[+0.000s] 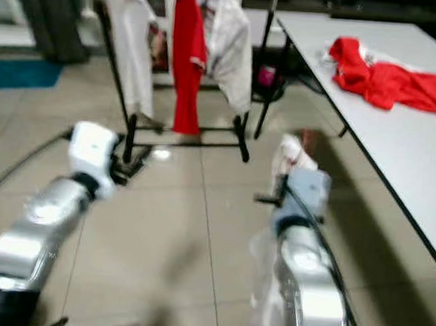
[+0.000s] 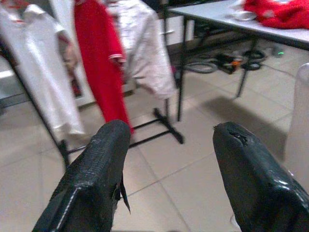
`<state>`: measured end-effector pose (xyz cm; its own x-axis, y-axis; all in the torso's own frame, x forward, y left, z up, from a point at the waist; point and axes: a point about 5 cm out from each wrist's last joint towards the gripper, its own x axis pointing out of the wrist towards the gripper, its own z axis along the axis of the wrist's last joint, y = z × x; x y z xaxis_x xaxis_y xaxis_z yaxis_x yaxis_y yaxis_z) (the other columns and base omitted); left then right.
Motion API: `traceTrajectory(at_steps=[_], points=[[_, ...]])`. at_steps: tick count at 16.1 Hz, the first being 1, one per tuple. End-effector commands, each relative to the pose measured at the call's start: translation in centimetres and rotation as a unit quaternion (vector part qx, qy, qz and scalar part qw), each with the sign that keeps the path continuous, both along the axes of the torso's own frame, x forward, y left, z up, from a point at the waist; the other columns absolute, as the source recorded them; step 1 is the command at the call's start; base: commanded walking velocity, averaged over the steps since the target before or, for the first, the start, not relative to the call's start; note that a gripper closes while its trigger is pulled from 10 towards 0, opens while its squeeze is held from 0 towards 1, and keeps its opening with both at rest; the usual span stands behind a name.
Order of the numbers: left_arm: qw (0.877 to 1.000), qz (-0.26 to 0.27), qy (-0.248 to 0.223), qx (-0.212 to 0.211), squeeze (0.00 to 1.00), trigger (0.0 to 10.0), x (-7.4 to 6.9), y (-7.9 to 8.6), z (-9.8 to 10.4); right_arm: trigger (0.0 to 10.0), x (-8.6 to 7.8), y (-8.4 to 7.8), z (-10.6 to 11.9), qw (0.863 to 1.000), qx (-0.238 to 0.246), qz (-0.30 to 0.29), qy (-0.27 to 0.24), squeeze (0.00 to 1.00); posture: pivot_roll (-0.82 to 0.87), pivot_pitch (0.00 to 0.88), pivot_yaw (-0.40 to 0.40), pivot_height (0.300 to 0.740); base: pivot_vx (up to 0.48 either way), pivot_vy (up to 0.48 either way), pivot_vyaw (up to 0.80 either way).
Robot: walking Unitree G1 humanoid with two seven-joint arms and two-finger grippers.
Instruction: Hang hanger
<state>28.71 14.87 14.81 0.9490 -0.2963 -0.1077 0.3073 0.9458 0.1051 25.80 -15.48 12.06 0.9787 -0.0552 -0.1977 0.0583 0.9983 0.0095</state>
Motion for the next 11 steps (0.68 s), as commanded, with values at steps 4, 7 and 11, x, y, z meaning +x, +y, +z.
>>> traceTrajectory(at_steps=[4, 7, 11], points=[[1.0, -0.012, -0.006, -0.004, 0.0, 10.0, -0.11, -0.84, 0.43, 10.0, -0.06, -0.35, 1.16, 0.999, 0.031, -0.011, -0.034, 0.0, 0.0, 0.065, -0.001, 0.74, 0.368, 0.0, 0.0], [1.0, -0.014, -0.007, -0.005, 0.0, 10.0, -0.02, -0.96, 0.48, 10.0, 0.04, -0.9, 0.79, 0.999, 0.013, -0.044, -0.018, 0.0, 0.0, 0.054, 0.0, 0.74, 0.368, 0.0, 0.0], [1.0, -0.017, -0.012, -0.007, 0.0, 10.0, 0.19, -1.18, 0.76, 10.0, 0.24, -0.7, 1.09, 0.999, 0.009, -0.029, -0.037, 0.0, 0.01, 0.045, 0.0, 0.74, 0.367, 0.0, 0.0]])
